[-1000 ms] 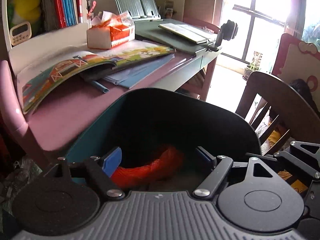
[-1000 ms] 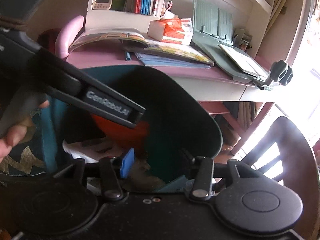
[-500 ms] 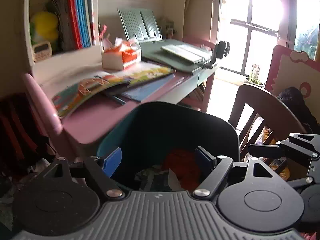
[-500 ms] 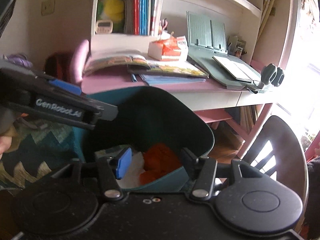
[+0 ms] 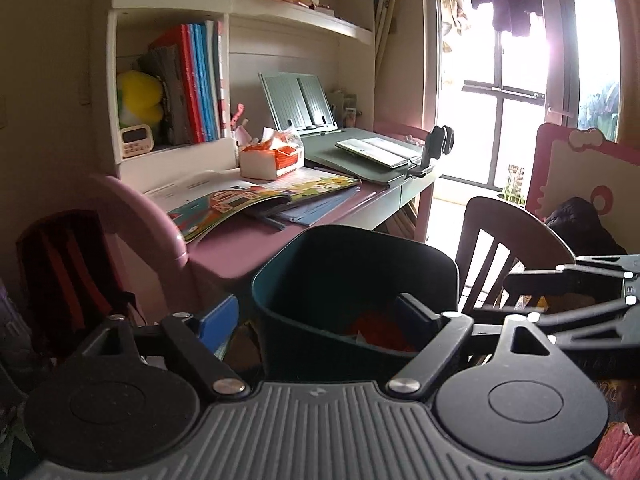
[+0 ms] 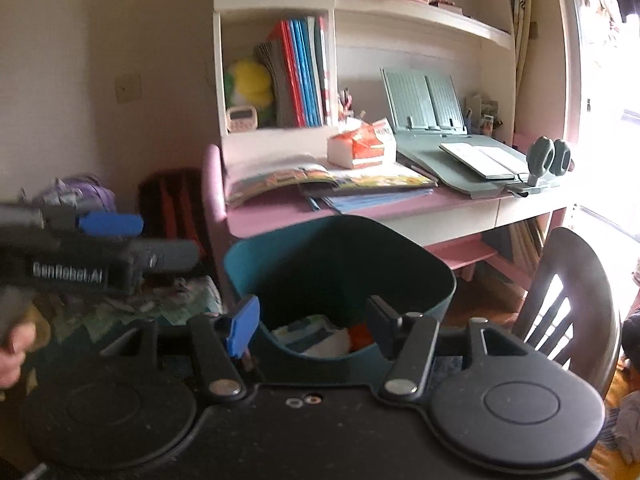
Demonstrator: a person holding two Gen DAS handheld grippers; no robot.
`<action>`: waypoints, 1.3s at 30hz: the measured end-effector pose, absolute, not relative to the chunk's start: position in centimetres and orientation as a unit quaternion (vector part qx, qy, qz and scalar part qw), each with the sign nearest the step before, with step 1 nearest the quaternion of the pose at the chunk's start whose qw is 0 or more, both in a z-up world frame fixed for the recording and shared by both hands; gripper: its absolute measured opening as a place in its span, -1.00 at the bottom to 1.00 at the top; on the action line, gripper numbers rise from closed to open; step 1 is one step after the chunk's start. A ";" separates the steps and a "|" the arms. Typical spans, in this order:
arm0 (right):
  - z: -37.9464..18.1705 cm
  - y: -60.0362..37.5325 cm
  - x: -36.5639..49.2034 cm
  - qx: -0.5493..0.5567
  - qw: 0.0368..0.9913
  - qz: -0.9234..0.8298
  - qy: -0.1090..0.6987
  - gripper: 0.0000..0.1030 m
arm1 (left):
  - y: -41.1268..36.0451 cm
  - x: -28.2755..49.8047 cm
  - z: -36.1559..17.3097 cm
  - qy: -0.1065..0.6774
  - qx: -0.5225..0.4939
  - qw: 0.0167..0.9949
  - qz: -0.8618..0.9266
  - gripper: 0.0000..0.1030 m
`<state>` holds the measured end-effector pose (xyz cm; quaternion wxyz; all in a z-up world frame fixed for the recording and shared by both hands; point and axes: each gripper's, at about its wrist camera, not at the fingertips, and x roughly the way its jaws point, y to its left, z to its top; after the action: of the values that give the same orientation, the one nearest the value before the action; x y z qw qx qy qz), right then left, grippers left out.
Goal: Collect trash
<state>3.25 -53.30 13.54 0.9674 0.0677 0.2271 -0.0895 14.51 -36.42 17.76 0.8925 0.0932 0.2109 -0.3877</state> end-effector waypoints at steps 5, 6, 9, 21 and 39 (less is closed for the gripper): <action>13.4 -52.0 1.2 0.101 0.972 -0.071 0.198 0.20 | -33.3 12.4 17.1 0.190 0.076 0.900 -0.384 0.98; 13.3 -51.7 0.9 0.107 0.973 -0.068 0.194 0.22 | -32.9 12.0 17.0 0.190 0.076 0.901 -0.382 0.98; 13.0 -50.6 0.2 0.116 0.974 -0.059 0.183 0.23 | -31.9 11.2 16.4 0.191 0.077 0.901 -0.381 0.98; 13.4 -48.2 -0.6 0.090 0.976 -0.066 0.190 0.25 | -29.8 10.8 16.5 0.206 0.053 0.897 -0.387 0.98; 16.1 -47.5 -0.7 0.074 0.976 -0.086 0.185 0.25 | -29.6 10.9 18.6 0.194 0.041 0.901 -0.386 0.98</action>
<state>-0.68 -47.49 16.07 0.9762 0.0745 0.1846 -0.0860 10.87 -29.61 18.63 0.9009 0.0409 0.1942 -0.3861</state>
